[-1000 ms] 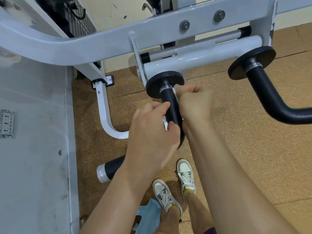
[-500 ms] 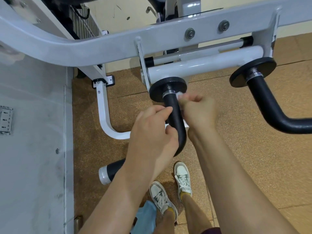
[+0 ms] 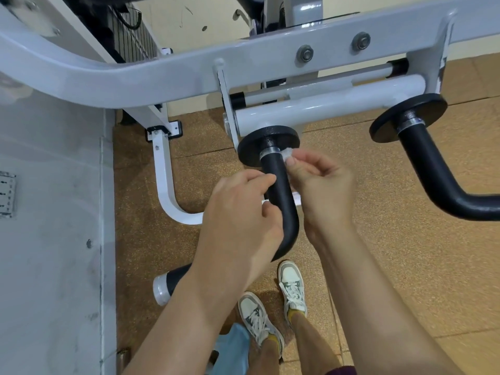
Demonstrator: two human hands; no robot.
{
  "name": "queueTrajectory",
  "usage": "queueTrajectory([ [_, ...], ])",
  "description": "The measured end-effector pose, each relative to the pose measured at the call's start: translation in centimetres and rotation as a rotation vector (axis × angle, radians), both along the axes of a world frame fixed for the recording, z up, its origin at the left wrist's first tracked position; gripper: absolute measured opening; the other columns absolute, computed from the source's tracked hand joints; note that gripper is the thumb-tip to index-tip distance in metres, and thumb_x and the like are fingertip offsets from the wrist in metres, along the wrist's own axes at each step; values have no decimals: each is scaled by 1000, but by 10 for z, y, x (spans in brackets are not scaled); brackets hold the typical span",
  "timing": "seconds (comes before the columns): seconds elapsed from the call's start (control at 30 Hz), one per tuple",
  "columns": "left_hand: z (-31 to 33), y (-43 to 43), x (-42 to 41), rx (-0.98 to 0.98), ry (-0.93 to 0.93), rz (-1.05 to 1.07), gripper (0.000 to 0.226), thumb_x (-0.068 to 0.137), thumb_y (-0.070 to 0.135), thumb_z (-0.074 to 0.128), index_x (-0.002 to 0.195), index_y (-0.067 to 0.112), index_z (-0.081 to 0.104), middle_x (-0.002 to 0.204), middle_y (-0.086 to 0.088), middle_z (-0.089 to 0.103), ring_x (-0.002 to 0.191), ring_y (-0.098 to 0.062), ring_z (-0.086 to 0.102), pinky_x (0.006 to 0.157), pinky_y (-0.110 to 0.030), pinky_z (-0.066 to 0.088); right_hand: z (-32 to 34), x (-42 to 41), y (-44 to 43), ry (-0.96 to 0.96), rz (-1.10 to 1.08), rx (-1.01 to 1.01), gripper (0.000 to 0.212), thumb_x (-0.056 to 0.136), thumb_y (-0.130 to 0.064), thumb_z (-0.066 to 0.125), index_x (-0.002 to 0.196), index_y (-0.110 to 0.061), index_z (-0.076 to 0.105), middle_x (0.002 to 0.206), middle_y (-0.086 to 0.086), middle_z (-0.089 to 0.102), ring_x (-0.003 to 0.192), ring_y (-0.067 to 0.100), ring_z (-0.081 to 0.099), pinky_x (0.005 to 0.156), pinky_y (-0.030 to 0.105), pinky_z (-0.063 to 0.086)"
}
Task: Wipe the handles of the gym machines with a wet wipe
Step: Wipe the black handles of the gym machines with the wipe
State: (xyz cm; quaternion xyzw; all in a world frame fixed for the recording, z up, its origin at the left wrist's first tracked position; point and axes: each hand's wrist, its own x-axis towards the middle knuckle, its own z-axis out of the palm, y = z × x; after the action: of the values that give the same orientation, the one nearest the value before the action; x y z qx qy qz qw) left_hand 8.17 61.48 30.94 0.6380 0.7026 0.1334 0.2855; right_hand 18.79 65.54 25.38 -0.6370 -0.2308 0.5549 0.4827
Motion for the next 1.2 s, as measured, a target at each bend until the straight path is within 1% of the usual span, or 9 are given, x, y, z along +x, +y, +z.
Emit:
queueTrajectory([
  [0.1, 2, 2, 0, 16, 31, -29, 42, 87, 14, 51, 126, 26, 59, 126, 16, 53, 113, -1, 39, 84, -4, 28, 1, 7, 10, 248, 66, -167, 8, 88, 0, 60, 91, -2, 67, 63, 5, 66, 55, 14, 60, 65, 30, 52],
  [0.23, 3, 2, 2, 30, 51, -41, 42, 87, 10, 50, 125, 23, 60, 125, 14, 55, 113, -2, 40, 84, -1, 27, -4, 19, 21, 331, 206, -276, 11, 91, 2, 54, 90, -5, 62, 47, -4, 60, 37, 3, 52, 52, 22, 50],
  [0.33, 5, 1, 5, 26, 54, -43, 42, 87, 10, 49, 125, 24, 59, 124, 15, 55, 113, -2, 41, 85, -8, 29, -9, 16, 24, 333, 292, -321, 18, 88, 8, 52, 88, -2, 67, 66, 9, 66, 56, 18, 60, 62, 33, 56],
  [0.5, 8, -2, 5, 24, 60, -81, 41, 87, 8, 49, 123, 23, 60, 120, 12, 56, 111, -6, 42, 89, -17, 30, -18, 9, 5, 670, 315, -307, 25, 84, 5, 55, 94, -6, 74, 104, 22, 60, 95, 31, 51, 85, 39, 46],
  [0.57, 9, -3, 5, 27, 64, -87, 40, 87, 8, 49, 121, 23, 62, 119, 10, 57, 107, -5, 41, 86, -15, 31, -22, 11, 0, 719, 322, -288, 27, 85, 5, 54, 102, -5, 72, 107, 21, 59, 99, 31, 51, 88, 38, 46],
  [0.77, 12, -9, 3, 28, 73, -91, 40, 88, 12, 48, 124, 25, 60, 123, 11, 55, 102, 3, 32, 84, 3, 21, -15, 17, -37, 686, 274, -240, 28, 84, 7, 53, 98, -5, 74, 88, 15, 70, 75, 21, 66, 65, 27, 56],
  [1.0, 14, -19, 3, 15, 53, -81, 39, 89, 10, 48, 123, 23, 61, 124, 12, 56, 109, 0, 38, 86, -9, 21, -3, 29, -53, 431, 169, -232, 23, 87, 7, 54, 95, -5, 73, 70, 5, 70, 61, 12, 57, 67, 25, 48],
  [1.1, 15, -24, 5, 17, 36, -80, 38, 89, 9, 48, 121, 23, 62, 122, 12, 57, 106, -1, 38, 85, -8, 24, 1, 25, -57, 352, 268, -210, 24, 88, 5, 54, 96, -6, 75, 79, 14, 68, 68, 20, 53, 69, 31, 42],
  [1.2, 16, -28, 6, 18, 26, -68, 40, 89, 7, 47, 124, 21, 61, 123, 10, 56, 112, -4, 42, 92, -14, 26, 6, 33, -77, 358, 346, -273, 26, 88, 9, 51, 101, -1, 72, 86, 15, 72, 65, 13, 59, 59, 21, 47],
])
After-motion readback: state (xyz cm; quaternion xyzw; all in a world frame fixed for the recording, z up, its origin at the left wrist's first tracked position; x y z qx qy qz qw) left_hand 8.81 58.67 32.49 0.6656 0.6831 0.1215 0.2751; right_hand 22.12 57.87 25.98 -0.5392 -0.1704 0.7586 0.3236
